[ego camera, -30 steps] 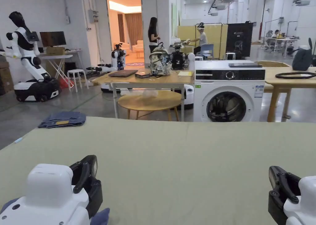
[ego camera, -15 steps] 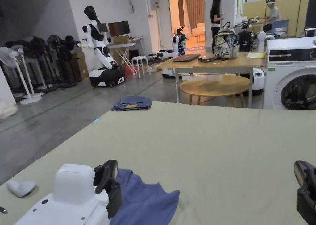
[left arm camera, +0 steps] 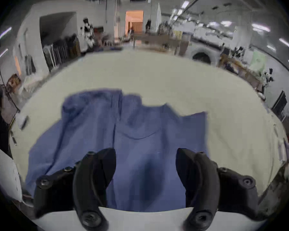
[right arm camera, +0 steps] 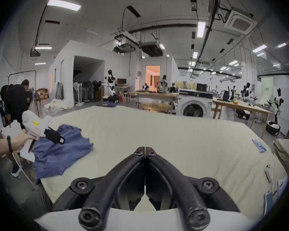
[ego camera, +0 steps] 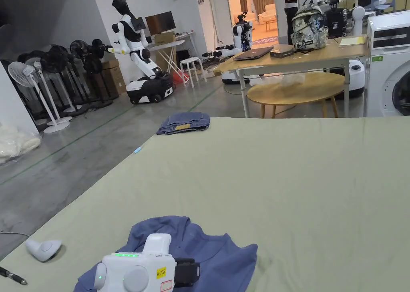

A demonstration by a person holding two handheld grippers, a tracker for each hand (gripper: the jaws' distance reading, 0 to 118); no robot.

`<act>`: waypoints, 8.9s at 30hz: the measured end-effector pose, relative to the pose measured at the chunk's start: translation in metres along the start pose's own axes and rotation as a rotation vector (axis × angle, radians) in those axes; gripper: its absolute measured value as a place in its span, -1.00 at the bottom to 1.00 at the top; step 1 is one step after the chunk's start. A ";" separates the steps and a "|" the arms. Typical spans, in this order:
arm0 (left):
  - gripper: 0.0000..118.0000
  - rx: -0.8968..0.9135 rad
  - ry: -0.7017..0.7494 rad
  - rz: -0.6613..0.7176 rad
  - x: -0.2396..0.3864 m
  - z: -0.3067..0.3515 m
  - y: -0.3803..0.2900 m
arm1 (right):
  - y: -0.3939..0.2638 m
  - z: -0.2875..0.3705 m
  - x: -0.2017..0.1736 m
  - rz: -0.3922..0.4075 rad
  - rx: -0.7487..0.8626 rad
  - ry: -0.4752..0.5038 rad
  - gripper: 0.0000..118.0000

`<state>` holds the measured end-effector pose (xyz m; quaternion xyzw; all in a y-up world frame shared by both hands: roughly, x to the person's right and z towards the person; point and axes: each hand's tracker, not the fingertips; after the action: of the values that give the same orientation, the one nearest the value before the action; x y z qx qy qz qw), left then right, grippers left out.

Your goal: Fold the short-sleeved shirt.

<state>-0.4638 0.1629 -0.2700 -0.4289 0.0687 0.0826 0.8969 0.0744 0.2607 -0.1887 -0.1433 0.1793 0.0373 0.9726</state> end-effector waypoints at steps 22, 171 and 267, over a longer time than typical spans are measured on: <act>-1.00 0.432 -0.125 0.123 0.026 0.142 0.144 | -0.027 0.070 0.090 -0.337 0.007 -0.137 -1.00; -1.00 0.595 -0.269 -0.046 0.180 0.168 0.295 | 0.317 -0.136 0.285 -0.235 0.047 -0.249 -0.99; -0.95 0.013 -0.104 0.107 0.101 0.064 -0.168 | -0.031 -0.088 0.218 -0.232 -0.621 -0.123 0.25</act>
<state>-0.3272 0.1181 -0.1227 -0.4141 0.0453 0.1521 0.8963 0.2521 0.2101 -0.3379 -0.4497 0.0826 -0.0124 0.8893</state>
